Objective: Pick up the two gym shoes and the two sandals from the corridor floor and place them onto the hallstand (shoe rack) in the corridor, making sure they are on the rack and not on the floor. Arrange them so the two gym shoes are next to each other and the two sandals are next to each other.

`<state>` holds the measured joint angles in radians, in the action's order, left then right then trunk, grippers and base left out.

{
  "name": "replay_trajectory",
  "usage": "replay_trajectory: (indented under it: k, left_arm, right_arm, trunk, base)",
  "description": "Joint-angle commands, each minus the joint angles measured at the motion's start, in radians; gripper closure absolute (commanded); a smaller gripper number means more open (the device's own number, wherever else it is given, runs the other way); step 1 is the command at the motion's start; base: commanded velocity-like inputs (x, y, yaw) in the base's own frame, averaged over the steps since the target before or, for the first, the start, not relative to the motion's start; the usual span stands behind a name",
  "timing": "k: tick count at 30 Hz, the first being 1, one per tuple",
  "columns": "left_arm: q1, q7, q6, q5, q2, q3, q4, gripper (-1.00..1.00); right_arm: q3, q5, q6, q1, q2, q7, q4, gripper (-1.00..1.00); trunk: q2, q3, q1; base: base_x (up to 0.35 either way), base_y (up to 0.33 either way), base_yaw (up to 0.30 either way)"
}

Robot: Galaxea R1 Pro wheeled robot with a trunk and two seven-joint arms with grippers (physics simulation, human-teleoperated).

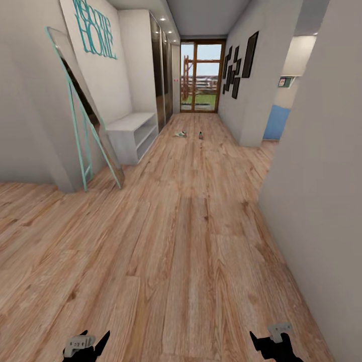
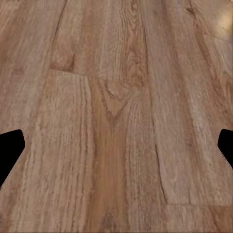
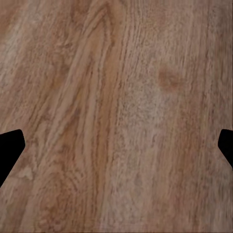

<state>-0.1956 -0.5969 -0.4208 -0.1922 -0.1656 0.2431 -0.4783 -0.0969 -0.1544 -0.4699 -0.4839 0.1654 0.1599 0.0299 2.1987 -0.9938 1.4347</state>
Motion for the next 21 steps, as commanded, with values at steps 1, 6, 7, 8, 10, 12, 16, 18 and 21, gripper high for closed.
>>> replay_trajectory:
  k: [1, 6, 7, 8, 10, 12, 16, 18, 21]
  left_arm:
    - [-0.001, -0.01, 0.002, -0.008, 0.001, 0.003, 0.001, -1.0]
    - [-0.001, -0.009, 0.001, -0.007, 0.003, 0.001, 0.02, -1.0]
    - [-0.001, -0.009, 0.001, -0.007, 0.003, 0.001, 0.021, -1.0]
    - [-0.001, -0.009, 0.001, -0.007, 0.003, 0.001, 0.022, -1.0]
    - [-0.001, -0.01, -0.004, -0.005, 0.003, 0.0, 0.025, -1.0]
    - [-0.001, -0.01, -0.012, -0.003, 0.004, 0.0, 0.025, -1.0]
    - [-0.001, -0.01, -0.031, 0.019, 0.005, 0.0, 0.026, -1.0]
    - [-0.001, -0.009, -0.034, 0.029, 0.005, 0.0, 0.027, -1.0]
    - [-0.001, -0.009, -0.037, 0.038, 0.006, 0.001, 0.027, -1.0]
  right_arm:
    - [-0.009, -0.008, -0.004, 0.0, -0.001, -0.009, -0.001, -1.0]
    - [-0.009, -0.008, -0.034, 0.005, -0.012, -0.085, -0.001, -1.0]
    - [-0.009, -0.009, -0.035, 0.005, -0.012, -0.087, -0.002, -1.0]
    - [-0.008, -0.009, -0.036, 0.005, -0.013, -0.089, -0.002, -1.0]
    - [-0.008, -0.009, -0.039, 0.008, -0.014, -0.091, -0.002, -1.0]
    - [-0.008, -0.008, -0.04, 0.01, -0.015, -0.091, -0.002, -1.0]
    - [-0.008, -0.008, -0.041, 0.011, -0.015, -0.091, -0.002, -1.0]
    - [-0.007, -0.008, -0.041, 0.011, -0.015, -0.091, -0.002, -1.0]
    - [-0.007, -0.008, -0.041, 0.011, -0.016, -0.091, -0.002, -1.0]
  trunk:
    - [0.0, -0.001, 0.0]
    - [0.0, -0.001, 0.0]
    - [0.0, -0.001, 0.0]
    - [0.0, -0.001, 0.0]
    - [0.0, -0.001, 0.0]
    - [0.0, -0.001, 0.0]
    - [0.0, -0.001, 0.0]
    - [0.0, -0.001, 0.0]
    - [0.0, -0.001, 0.0]
  base:
    - [0.34, 0.0, 0.0]
    - [0.34, 0.0, 0.0]
    - [0.34, 0.0, 0.0]
    - [0.34, 0.0, 0.0]
    - [0.34, 0.0, 0.0]
    - [0.34, 0.0, 0.0]
    - [0.339, 0.0, 0.0]
    - [0.339, 0.0, 0.0]
    - [0.34, 0.0, 0.0]
